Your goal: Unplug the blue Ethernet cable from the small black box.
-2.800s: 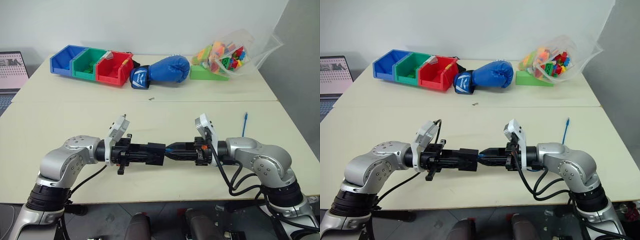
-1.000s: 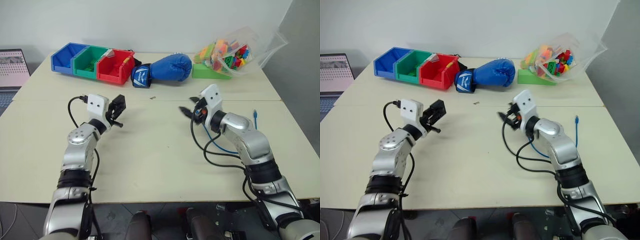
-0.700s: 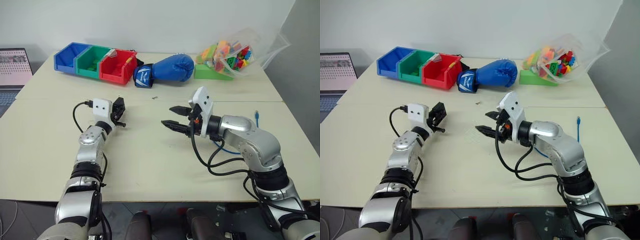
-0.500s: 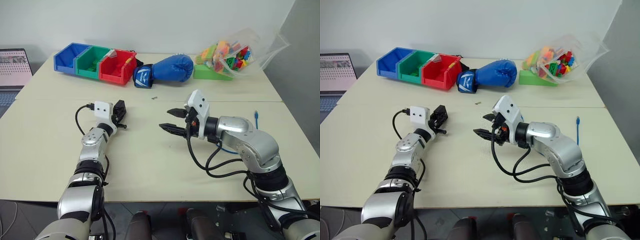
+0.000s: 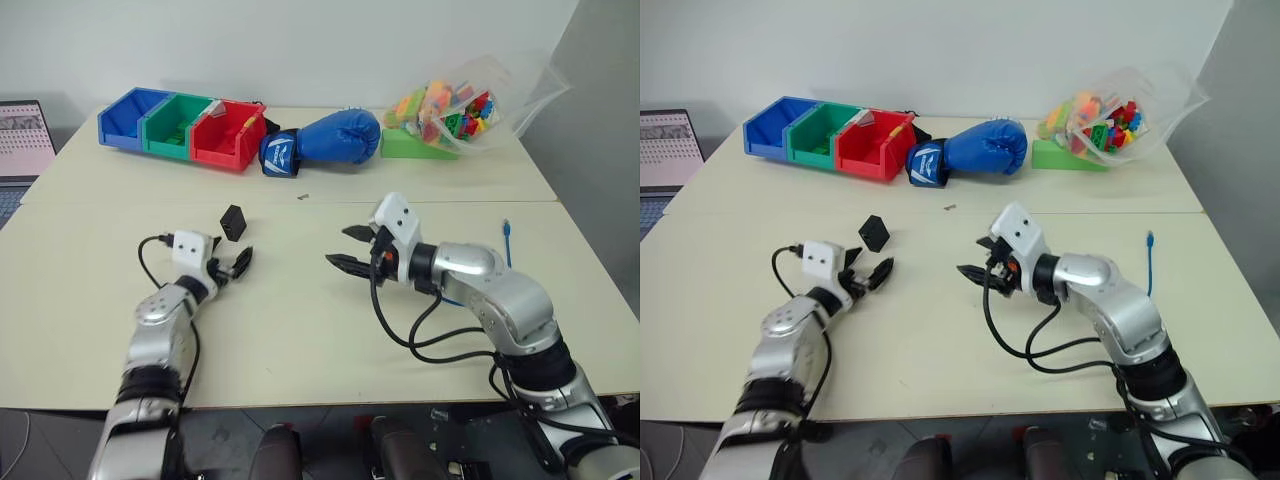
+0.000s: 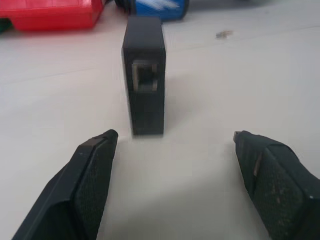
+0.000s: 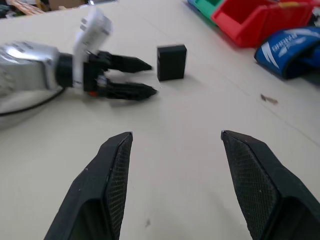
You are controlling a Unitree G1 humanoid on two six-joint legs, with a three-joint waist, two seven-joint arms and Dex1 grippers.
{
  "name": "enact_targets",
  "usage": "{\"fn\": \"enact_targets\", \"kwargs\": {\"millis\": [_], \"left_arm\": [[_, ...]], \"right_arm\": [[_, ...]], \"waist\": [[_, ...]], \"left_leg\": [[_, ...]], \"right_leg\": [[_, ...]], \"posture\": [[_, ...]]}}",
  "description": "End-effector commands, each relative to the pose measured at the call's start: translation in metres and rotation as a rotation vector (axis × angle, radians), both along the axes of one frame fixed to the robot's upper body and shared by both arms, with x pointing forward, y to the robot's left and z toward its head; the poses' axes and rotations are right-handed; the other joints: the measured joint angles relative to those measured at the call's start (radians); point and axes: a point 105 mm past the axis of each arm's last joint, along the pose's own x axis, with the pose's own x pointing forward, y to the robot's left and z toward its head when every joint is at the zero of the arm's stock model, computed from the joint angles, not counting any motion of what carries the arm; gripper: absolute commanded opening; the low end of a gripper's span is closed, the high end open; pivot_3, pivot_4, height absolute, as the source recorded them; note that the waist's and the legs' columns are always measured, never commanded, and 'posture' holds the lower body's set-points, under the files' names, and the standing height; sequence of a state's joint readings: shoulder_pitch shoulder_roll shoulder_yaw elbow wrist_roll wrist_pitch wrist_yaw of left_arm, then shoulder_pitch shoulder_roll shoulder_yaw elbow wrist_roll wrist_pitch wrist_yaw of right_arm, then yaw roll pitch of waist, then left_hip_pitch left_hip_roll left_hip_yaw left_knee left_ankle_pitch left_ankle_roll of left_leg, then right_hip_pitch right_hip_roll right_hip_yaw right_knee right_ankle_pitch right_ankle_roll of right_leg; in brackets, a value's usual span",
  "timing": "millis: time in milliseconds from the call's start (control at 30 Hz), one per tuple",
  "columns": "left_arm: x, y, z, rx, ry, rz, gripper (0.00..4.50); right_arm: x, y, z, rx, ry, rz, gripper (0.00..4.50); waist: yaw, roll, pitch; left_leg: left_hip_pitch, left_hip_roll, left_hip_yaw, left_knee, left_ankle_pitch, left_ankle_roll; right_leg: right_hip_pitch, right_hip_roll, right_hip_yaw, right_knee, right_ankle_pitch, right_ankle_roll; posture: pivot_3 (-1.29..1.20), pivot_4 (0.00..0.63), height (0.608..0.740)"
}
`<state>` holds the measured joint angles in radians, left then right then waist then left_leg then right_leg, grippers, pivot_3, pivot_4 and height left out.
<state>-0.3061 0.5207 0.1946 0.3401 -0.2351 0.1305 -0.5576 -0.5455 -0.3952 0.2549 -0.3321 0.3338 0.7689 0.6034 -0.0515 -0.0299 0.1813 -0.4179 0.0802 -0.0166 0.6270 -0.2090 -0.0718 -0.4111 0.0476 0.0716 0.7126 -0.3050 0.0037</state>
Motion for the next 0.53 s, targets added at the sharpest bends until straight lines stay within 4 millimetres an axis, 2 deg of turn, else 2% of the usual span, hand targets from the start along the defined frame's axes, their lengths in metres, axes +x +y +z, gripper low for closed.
{"fn": "enact_targets", "kwargs": {"millis": [33, 100, 200, 433, 533], "left_arm": [[-0.030, -0.004, 0.030, 0.064, 0.021, -0.134, 3.92], [-0.046, -0.004, 0.040, 0.082, 0.039, -0.204, 3.92], [-0.056, 0.006, 0.057, 0.137, 0.053, -0.228, 3.92], [-0.061, 0.011, 0.093, 0.163, 0.043, -0.261, 3.92], [-0.061, 0.007, 0.098, 0.170, 0.034, -0.291, 3.92]], "right_arm": [[-0.005, -0.020, 0.011, 0.039, -0.078, -0.025, 3.01], [-0.008, -0.031, 0.009, 0.043, -0.070, -0.032, 3.01], [-0.009, -0.052, 0.009, 0.048, -0.056, -0.054, 3.01], [-0.009, -0.087, 0.013, 0.016, -0.037, -0.099, 3.01], [-0.008, -0.097, 0.012, -0.006, -0.033, -0.119, 3.01]], "waist": [[-0.003, 0.000, 0.000], [-0.003, 0.000, 0.000], [0.002, 0.000, 0.002], [-0.001, 0.001, 0.002], [-0.002, 0.001, 0.002]], "left_leg": [[0.000, 0.000, 0.000, 0.000, 0.000, 0.000], [0.000, 0.000, 0.000, 0.000, 0.000, 0.000], [0.001, 0.000, -0.001, 0.000, 0.000, 0.000], [0.002, -0.001, 0.000, 0.000, 0.000, 0.000], [0.002, 0.000, 0.000, 0.000, 0.000, 0.000]], "right_leg": [[0.000, 0.000, 0.000, 0.000, 0.000, 0.000], [0.000, 0.000, 0.000, 0.000, 0.000, 0.000], [0.001, 0.000, 0.000, -0.001, 0.000, 0.000], [0.001, 0.000, 0.000, -0.002, -0.001, 0.000], [0.001, 0.000, 0.000, -0.002, -0.001, 0.000]], "posture": [[0.00, 0.150, 0.740], [0.00, 0.150, 0.740], [0.00, 0.150, 0.740], [0.00, 0.150, 0.740], [0.00, 0.150, 0.740]]}}
